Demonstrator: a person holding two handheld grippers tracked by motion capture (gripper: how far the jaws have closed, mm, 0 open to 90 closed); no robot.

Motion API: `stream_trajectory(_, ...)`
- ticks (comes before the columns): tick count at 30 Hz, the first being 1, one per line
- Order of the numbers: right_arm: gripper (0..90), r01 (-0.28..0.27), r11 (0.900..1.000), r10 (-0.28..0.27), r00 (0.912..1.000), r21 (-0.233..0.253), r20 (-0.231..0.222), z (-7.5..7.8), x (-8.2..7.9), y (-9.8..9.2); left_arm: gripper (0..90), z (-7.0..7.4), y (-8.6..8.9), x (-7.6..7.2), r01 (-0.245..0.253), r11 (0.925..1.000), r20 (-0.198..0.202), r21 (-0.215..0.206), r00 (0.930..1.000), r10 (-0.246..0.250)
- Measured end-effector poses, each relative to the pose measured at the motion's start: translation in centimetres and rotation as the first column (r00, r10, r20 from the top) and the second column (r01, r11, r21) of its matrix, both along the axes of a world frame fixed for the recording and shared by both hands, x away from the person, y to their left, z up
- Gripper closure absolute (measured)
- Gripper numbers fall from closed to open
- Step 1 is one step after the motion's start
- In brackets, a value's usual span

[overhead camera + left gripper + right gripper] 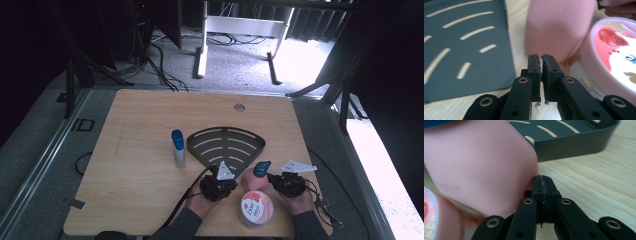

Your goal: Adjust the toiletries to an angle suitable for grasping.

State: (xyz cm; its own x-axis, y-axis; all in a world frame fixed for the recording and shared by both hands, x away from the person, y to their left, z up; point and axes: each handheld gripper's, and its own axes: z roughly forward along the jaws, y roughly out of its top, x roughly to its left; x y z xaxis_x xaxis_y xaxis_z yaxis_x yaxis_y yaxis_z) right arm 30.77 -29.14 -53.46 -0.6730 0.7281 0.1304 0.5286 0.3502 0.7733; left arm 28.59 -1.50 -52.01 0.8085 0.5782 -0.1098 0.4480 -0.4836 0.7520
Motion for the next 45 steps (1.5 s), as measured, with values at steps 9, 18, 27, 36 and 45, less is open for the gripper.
stream_trajectory(9, 90.0, -0.077, 0.997, 0.077, 0.997, -0.016, -0.003, 0.2, 0.2, 1.8, 84.3, 1.0, 1.4, 0.2, -0.029, 0.9994, 0.017, -0.017, 0.9994, 0.029)
stream_trajectory(18, 90.0, -0.166, 0.985, 0.166, 0.9861, -0.036, 0.002, 0.6, -0.3, 3.8, 78.5, 2.3, 3.0, -0.5, -0.021, 0.9987, 0.038, -0.047, 0.999, 0.023)
stream_trajectory(27, 90.0, -0.212, 0.976, 0.213, 0.9769, -0.049, 0.02, 1.0, -0.6, 3.9, 76.8, 3.6, 3.6, -1.8, 0.02, 0.9981, 0.067, -0.059, 0.9976, -0.016)
stream_trajectory(36, 90.0, -0.235, 0.971, 0.236, 0.9709, -0.031, 0.04, 2.3, -1.3, 3.4, 87.1, 5.5, 2.3, -3.1, 0.104, 0.9926, 0.096, -0.063, 0.9905, -0.098)
stream_trajectory(45, 90.0, -0.269, 0.962, 0.27, 0.962, -0.038, 0.04, 2.6, -1.7, 4.5, 89.1, 5.4, 1.5, -3.9, 0.141, 0.9883, 0.093, -0.057, 0.9864, -0.136)
